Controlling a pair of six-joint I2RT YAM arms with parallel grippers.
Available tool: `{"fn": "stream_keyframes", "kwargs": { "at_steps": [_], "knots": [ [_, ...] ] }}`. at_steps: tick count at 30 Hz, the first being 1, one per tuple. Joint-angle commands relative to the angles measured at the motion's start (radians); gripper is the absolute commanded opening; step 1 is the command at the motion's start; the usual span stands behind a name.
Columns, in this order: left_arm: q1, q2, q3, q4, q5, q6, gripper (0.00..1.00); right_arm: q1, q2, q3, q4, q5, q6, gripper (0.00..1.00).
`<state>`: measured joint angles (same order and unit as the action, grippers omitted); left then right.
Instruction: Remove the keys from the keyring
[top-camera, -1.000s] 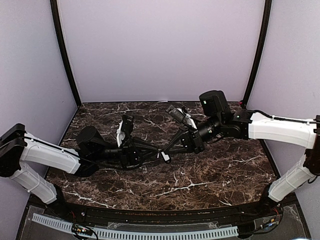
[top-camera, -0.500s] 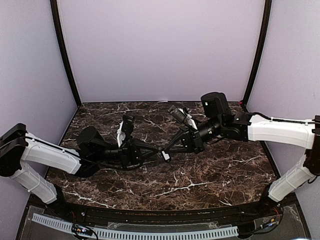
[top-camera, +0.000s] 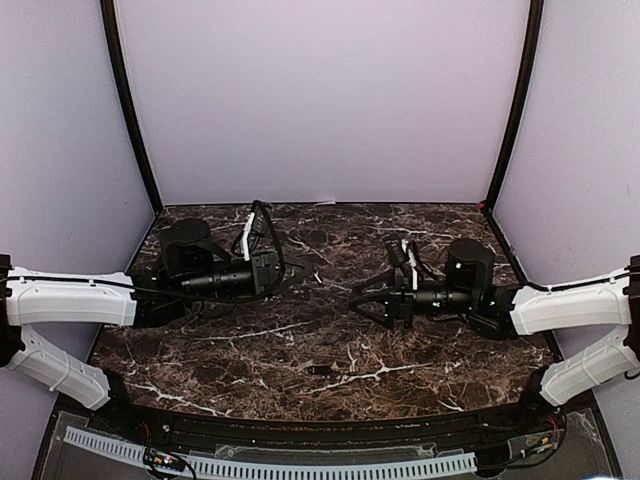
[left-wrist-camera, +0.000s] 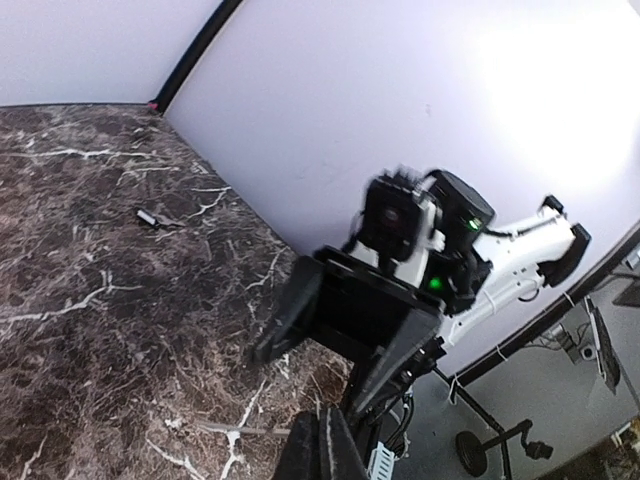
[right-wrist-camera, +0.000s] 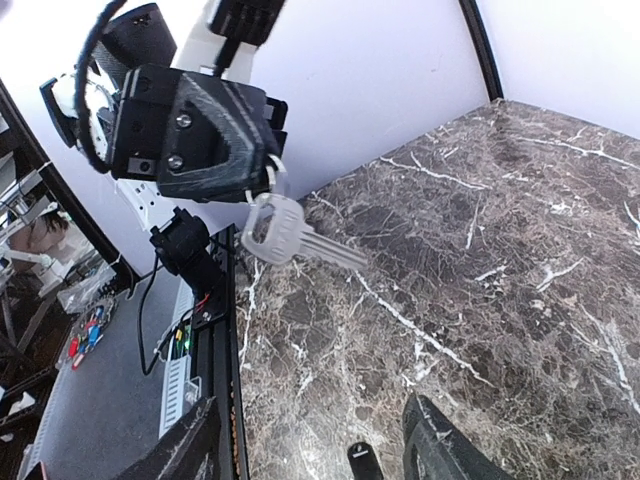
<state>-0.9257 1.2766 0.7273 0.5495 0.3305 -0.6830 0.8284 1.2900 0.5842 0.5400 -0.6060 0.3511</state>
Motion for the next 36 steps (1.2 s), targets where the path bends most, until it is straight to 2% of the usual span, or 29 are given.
{"fn": "stream_keyframes", "kwargs": {
  "at_steps": [1, 5, 11, 19, 21, 25, 28, 33, 36],
  "knots": [
    [0.021, 0.020, 0.068, -0.202, -0.045, -0.109, 0.00, 0.067, 0.001, -0.070, 0.373, 0.215, 0.070, 0.61],
    [0.027, 0.040, 0.117, -0.261, -0.054, -0.150, 0.00, 0.193, 0.017, -0.069, 0.390, 0.432, -0.078, 0.65],
    [0.028, 0.069, 0.130, -0.257, -0.056, -0.191, 0.00, 0.232, 0.150, -0.008, 0.451, 0.484, -0.182, 0.65],
    [0.028, 0.068, 0.117, -0.227, -0.068, -0.213, 0.00, 0.271, 0.280, 0.087, 0.398, 0.614, -0.257, 0.62],
    [0.028, 0.066, 0.115, -0.227, -0.070, -0.214, 0.00, 0.273, 0.299, 0.106, 0.389, 0.625, -0.261, 0.57],
    [0.028, 0.061, 0.113, -0.230, -0.074, -0.215, 0.00, 0.275, 0.338, 0.127, 0.379, 0.634, -0.257, 0.37],
    [0.031, 0.051, 0.113, -0.240, -0.079, -0.212, 0.00, 0.276, 0.350, 0.132, 0.368, 0.643, -0.257, 0.30],
    [0.034, 0.032, 0.110, -0.252, -0.087, -0.204, 0.00, 0.276, 0.356, 0.131, 0.356, 0.638, -0.261, 0.27],
    [0.034, 0.033, 0.112, -0.259, -0.080, -0.204, 0.00, 0.276, 0.352, 0.130, 0.356, 0.646, -0.264, 0.10]
  ]
}}
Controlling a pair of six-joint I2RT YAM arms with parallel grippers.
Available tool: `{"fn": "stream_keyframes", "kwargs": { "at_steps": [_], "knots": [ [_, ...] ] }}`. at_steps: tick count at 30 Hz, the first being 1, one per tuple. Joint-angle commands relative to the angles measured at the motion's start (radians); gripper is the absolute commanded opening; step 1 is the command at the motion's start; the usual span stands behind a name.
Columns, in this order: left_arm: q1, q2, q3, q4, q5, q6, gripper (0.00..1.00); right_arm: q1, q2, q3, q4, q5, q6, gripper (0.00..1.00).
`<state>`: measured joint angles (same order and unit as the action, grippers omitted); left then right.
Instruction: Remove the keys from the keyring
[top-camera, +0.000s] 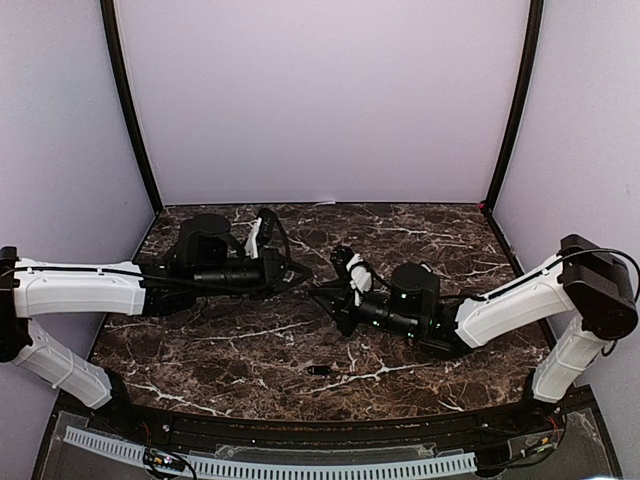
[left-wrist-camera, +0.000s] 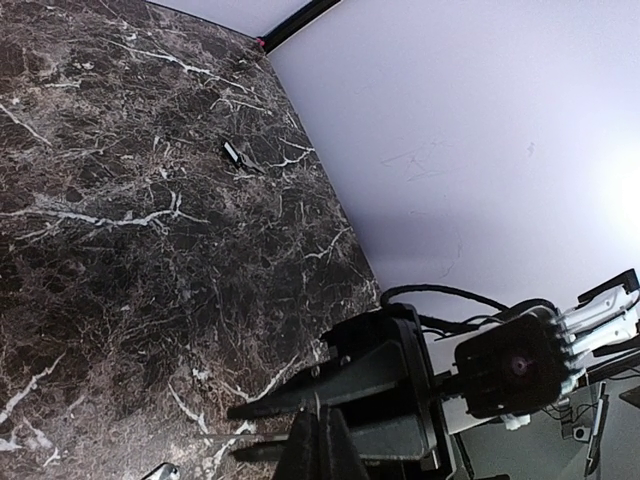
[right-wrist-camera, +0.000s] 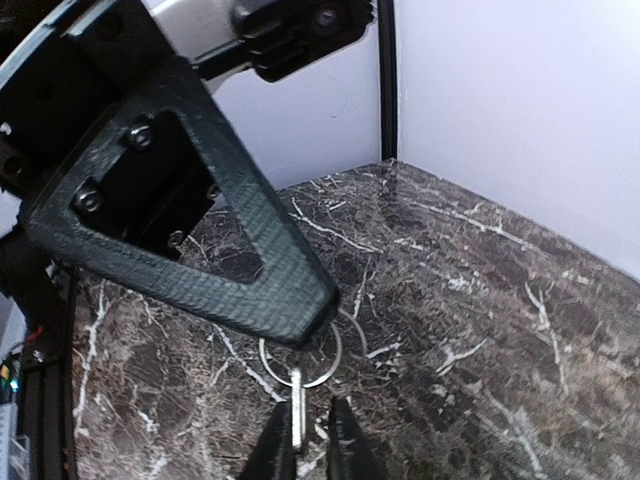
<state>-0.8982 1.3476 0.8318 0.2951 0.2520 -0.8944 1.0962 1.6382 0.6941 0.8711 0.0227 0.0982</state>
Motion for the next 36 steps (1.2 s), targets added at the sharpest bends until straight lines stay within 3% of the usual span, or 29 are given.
{"fn": "stream_keyframes", "kwargs": {
  "at_steps": [1, 2, 12, 23, 28, 36],
  "knots": [
    [0.007, -0.039, 0.008, -0.009, 0.000, 0.010, 0.00, 0.008, 0.002, 0.020, 0.022, 0.021, -0.013, 0.04],
    [0.007, -0.041, 0.009, -0.016, 0.000, 0.013, 0.00, 0.008, -0.002, 0.018, 0.016, 0.026, -0.015, 0.00],
    [0.016, -0.073, 0.045, -0.177, 0.027, 0.088, 0.00, 0.008, -0.096, 0.010, -0.141, 0.040, -0.117, 0.00],
    [0.022, 0.015, 0.186, -0.417, 0.259, 0.252, 0.00, 0.007, -0.175, 0.082, -0.470, -0.125, -0.295, 0.00],
    [0.035, 0.046, 0.196, -0.419, 0.323, 0.273, 0.00, 0.008, -0.191, 0.099, -0.550, -0.250, -0.276, 0.00],
    [0.044, 0.026, 0.194, -0.445, 0.233, 0.330, 0.00, 0.004, -0.207, 0.118, -0.615, -0.384, -0.114, 0.00]
  ]
}}
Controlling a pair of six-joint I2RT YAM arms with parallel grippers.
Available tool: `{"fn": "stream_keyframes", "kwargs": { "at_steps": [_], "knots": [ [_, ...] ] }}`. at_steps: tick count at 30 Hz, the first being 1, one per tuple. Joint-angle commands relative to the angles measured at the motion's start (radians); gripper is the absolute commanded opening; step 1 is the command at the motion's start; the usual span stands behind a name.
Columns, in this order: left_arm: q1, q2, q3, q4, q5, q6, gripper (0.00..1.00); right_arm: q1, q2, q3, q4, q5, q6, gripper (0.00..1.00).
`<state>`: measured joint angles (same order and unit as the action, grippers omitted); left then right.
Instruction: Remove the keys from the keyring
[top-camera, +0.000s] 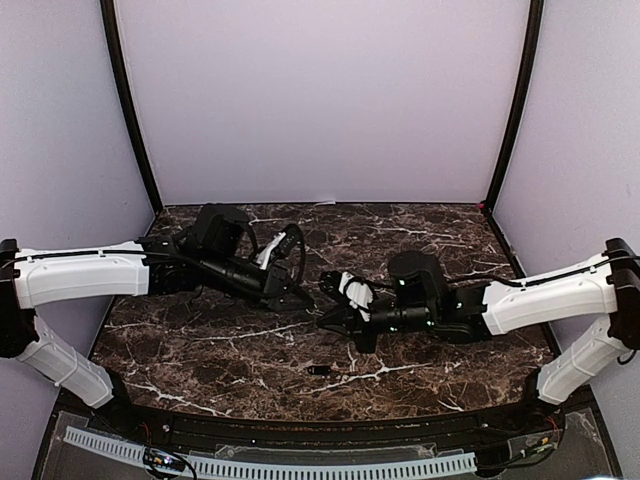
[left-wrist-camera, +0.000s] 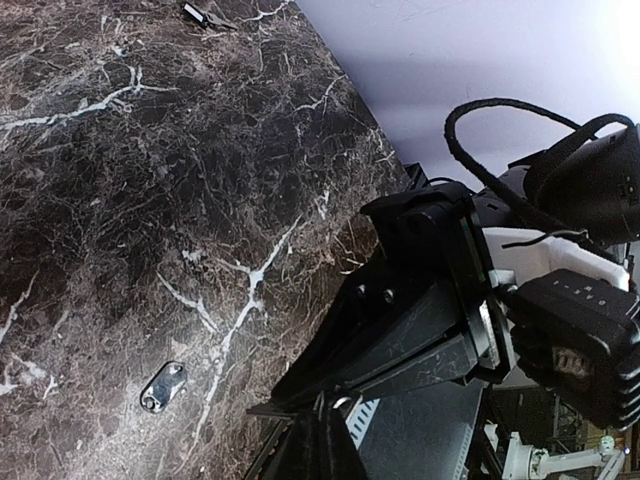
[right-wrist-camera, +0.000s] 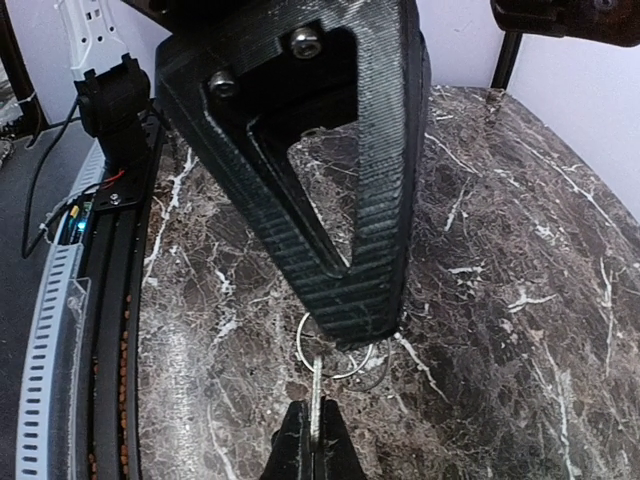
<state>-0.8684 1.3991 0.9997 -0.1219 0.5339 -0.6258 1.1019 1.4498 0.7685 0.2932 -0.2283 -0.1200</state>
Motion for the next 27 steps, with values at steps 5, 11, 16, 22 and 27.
{"fn": "stream_keyframes", "kwargs": {
  "at_steps": [5, 11, 16, 22, 27],
  "knots": [
    [0.014, -0.034, 0.017, -0.037, -0.065, 0.147, 0.00, -0.017, 0.015, 0.080, -0.056, -0.249, 0.230, 0.00],
    [0.014, -0.046, 0.022, -0.076, -0.108, 0.247, 0.00, -0.068, 0.040, 0.112, -0.058, -0.388, 0.352, 0.00],
    [0.014, -0.049, 0.028, -0.103, -0.106, 0.287, 0.00, -0.126, 0.031, 0.117, -0.093, -0.407, 0.367, 0.00],
    [0.014, -0.052, 0.035, -0.122, -0.092, 0.319, 0.00, -0.147, 0.034, 0.149, -0.142, -0.429, 0.340, 0.00],
    [0.012, -0.043, 0.056, -0.158, -0.083, 0.362, 0.00, -0.169, 0.054, 0.170, -0.160, -0.500, 0.359, 0.00]
  ]
}}
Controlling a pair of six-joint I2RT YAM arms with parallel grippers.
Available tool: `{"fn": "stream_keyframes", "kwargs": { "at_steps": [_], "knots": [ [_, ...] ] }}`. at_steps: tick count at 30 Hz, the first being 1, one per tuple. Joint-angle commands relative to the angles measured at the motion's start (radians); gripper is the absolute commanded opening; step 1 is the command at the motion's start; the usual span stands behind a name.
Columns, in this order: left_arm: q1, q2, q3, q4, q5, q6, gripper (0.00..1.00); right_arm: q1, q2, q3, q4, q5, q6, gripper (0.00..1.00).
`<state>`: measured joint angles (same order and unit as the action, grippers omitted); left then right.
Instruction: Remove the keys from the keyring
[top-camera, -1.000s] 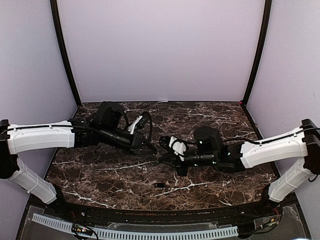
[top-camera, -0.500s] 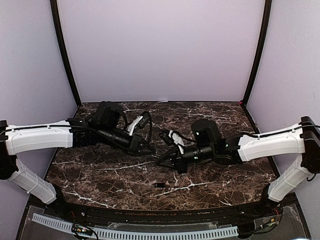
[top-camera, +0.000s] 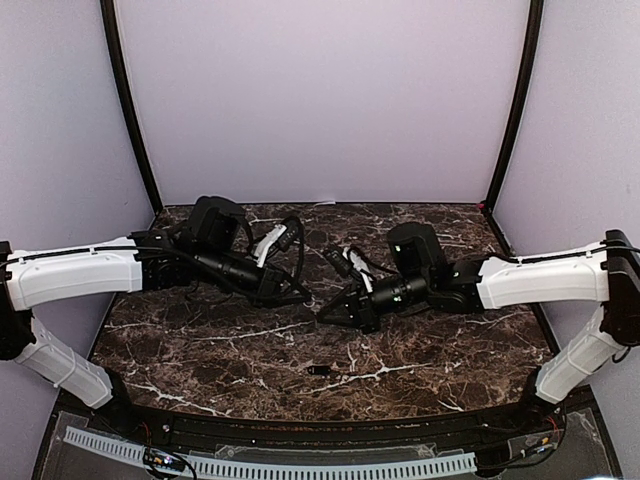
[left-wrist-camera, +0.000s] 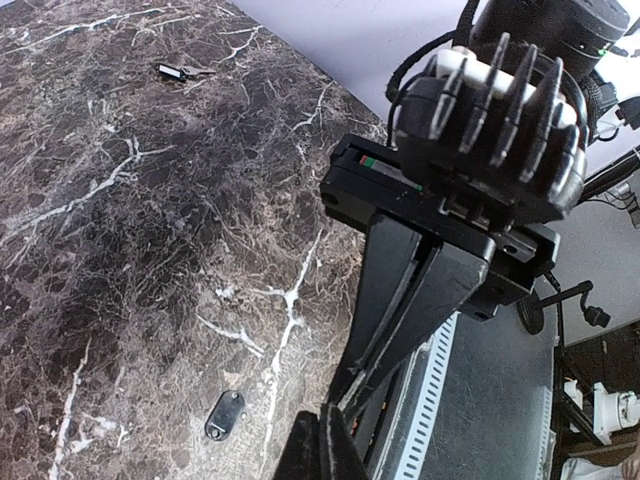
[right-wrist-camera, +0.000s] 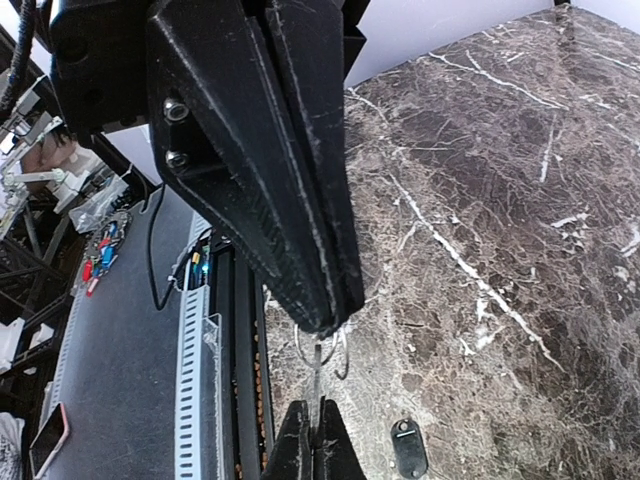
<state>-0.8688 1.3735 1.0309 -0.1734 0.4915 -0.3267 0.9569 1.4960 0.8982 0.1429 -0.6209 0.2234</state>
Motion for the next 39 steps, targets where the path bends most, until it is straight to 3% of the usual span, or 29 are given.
{"fn": "stream_keyframes", "kwargs": {
  "at_steps": [1, 11, 19, 24, 26, 33, 39],
  "knots": [
    [0.013, -0.018, 0.026, -0.113, -0.039, 0.073, 0.00, -0.030, 0.009, 0.042, -0.011, -0.118, 0.022, 0.00],
    [-0.032, 0.048, 0.081, -0.204, -0.006, 0.180, 0.00, -0.067, 0.021, 0.092, -0.076, -0.195, 0.026, 0.00],
    [-0.035, 0.106, 0.120, -0.252, 0.093, 0.230, 0.00, -0.067, 0.009, 0.123, -0.272, 0.023, -0.178, 0.00],
    [-0.035, 0.126, 0.126, -0.209, 0.108, 0.203, 0.01, -0.066, 0.004, 0.106, -0.265, -0.021, -0.210, 0.00],
    [-0.034, 0.114, 0.105, -0.144, 0.075, 0.166, 0.05, -0.065, 0.001, 0.086, -0.227, -0.057, -0.190, 0.00],
    [-0.032, 0.058, 0.012, 0.055, -0.008, 0.071, 0.36, -0.065, -0.009, 0.008, -0.109, -0.109, -0.108, 0.00],
    [-0.029, -0.016, -0.043, 0.163, -0.096, 0.024, 0.52, -0.066, -0.018, -0.018, -0.069, -0.105, -0.082, 0.00]
  ]
}}
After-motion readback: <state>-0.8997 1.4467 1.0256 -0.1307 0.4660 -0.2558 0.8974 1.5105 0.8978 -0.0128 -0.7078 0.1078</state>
